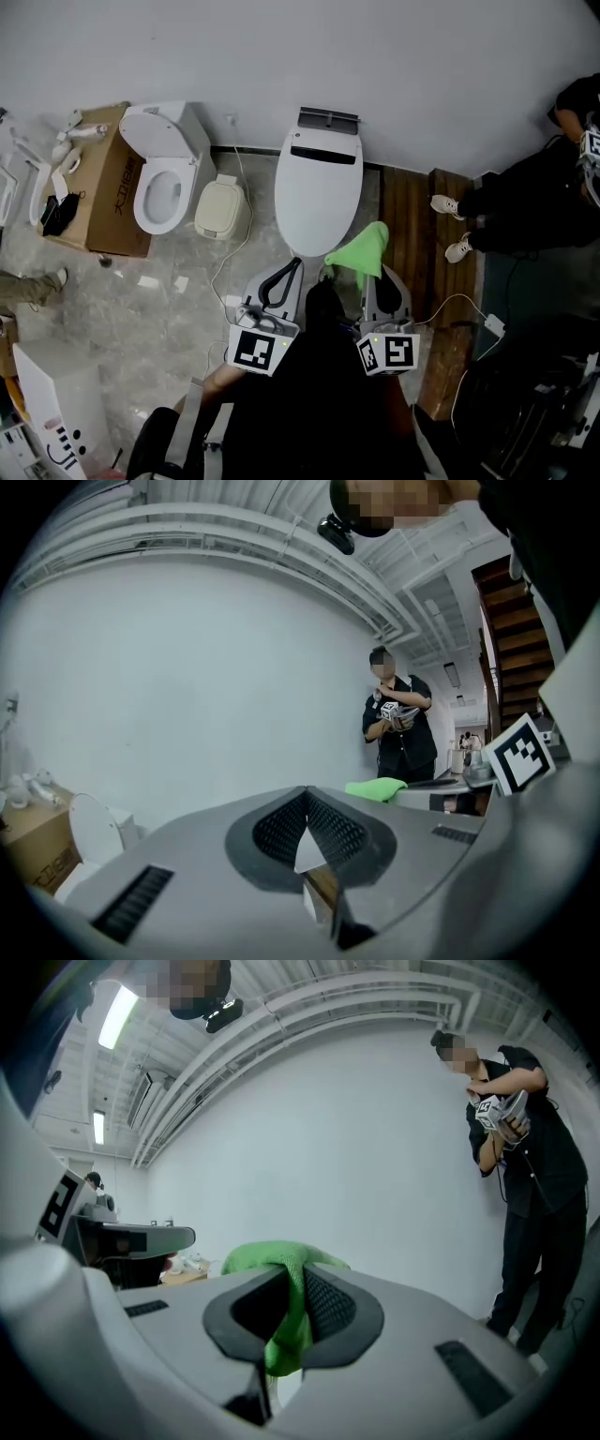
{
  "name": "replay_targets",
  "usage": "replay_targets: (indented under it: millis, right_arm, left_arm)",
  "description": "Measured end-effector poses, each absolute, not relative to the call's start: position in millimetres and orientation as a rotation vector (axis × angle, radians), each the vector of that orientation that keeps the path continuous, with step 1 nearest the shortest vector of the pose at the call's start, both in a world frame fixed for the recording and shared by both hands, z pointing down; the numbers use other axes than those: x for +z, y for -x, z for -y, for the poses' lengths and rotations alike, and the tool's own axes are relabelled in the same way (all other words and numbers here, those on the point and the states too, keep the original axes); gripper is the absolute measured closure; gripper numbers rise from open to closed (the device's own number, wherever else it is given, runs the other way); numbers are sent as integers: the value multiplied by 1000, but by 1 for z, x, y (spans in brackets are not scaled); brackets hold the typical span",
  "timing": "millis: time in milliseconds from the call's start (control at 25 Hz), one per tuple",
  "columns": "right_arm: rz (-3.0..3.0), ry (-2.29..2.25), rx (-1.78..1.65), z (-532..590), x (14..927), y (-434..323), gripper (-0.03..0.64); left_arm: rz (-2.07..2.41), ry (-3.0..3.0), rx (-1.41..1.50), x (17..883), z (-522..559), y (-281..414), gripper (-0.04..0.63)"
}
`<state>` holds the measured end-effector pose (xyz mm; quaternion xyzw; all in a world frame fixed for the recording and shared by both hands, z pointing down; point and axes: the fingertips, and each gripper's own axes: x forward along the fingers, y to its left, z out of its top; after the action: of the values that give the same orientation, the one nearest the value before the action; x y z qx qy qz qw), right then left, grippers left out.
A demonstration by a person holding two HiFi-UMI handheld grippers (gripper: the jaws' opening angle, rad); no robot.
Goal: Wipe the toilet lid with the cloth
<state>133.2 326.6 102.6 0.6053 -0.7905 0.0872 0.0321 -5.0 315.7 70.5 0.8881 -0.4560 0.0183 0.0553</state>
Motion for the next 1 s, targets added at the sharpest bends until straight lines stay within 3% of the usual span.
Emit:
replay_targets:
  millis: [560,1000]
  right_arm:
    - [2511,-1737,367,-146,128,-224,572]
    - [2438,-1671,394,-50,184,-269,572]
  left_arm:
    - [1392,-2638,110,75,-156,-98,588]
    - [1447,-2615,175,97,-83,-128,588]
